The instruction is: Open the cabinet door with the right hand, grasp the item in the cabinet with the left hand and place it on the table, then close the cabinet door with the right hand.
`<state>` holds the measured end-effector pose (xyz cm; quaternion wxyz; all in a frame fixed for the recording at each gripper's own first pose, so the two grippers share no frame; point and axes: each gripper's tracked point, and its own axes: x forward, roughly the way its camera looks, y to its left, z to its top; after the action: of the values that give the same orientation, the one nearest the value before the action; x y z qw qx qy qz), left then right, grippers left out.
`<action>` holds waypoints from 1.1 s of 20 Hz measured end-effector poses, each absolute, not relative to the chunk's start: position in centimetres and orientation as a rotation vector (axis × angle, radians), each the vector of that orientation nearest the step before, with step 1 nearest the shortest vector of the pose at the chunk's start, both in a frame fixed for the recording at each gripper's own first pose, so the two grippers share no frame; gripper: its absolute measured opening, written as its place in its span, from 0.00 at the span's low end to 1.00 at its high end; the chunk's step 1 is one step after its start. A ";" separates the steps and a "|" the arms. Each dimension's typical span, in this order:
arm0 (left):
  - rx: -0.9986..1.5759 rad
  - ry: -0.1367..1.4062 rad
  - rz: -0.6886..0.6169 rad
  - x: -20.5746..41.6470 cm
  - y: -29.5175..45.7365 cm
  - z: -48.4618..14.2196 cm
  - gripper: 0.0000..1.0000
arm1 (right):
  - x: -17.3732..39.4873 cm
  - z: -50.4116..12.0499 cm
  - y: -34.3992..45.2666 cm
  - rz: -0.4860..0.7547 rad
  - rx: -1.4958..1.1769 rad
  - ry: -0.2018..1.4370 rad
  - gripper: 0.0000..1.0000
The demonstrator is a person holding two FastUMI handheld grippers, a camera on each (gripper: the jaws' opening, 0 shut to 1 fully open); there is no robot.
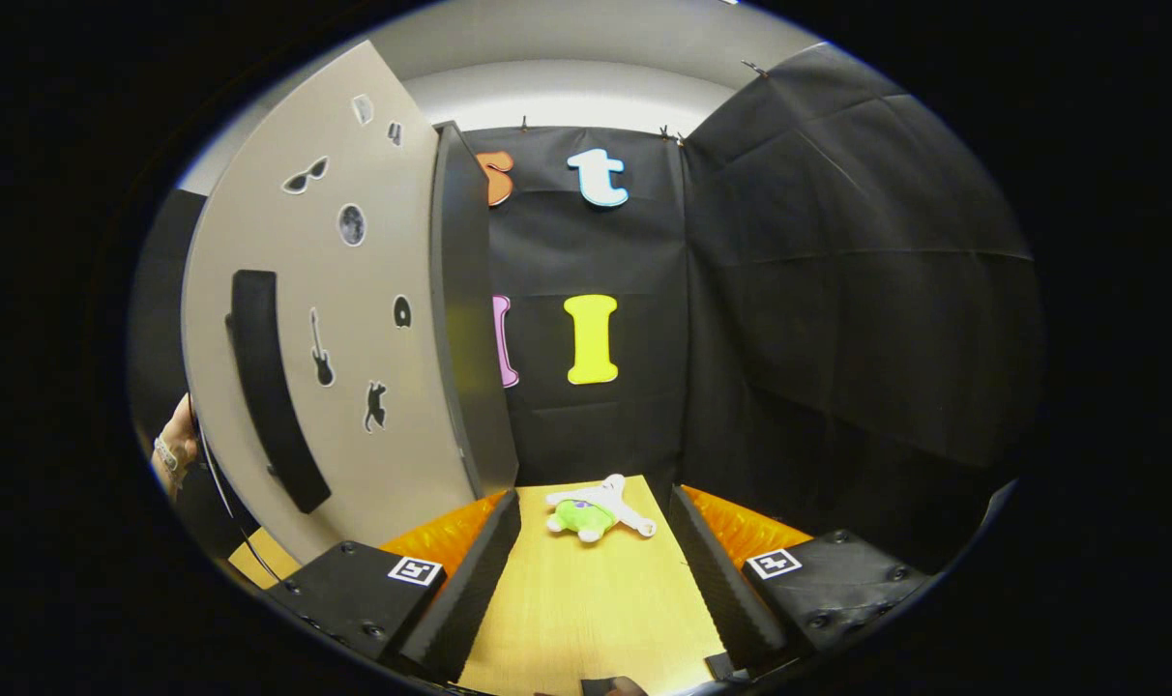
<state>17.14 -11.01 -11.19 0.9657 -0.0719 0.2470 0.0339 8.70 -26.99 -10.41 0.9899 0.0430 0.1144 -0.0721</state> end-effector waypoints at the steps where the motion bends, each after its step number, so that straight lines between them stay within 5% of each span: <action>1: -0.157 0.505 0.067 16.0 -11.1 -11.6 0.23 | 8.5 -10.4 -26.2 -0.132 0.073 0.231 0.98; 22: -0.184 0.624 -0.043 -0.4 -18.4 -29.3 0.23 | 0.4 -8.8 -23.9 -0.224 0.098 0.144 0.98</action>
<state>-0.42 -18.37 -29.34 0.9474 -0.0902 0.3063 -0.0214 0.43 -23.89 -8.80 0.9900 0.0489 0.0719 -0.1115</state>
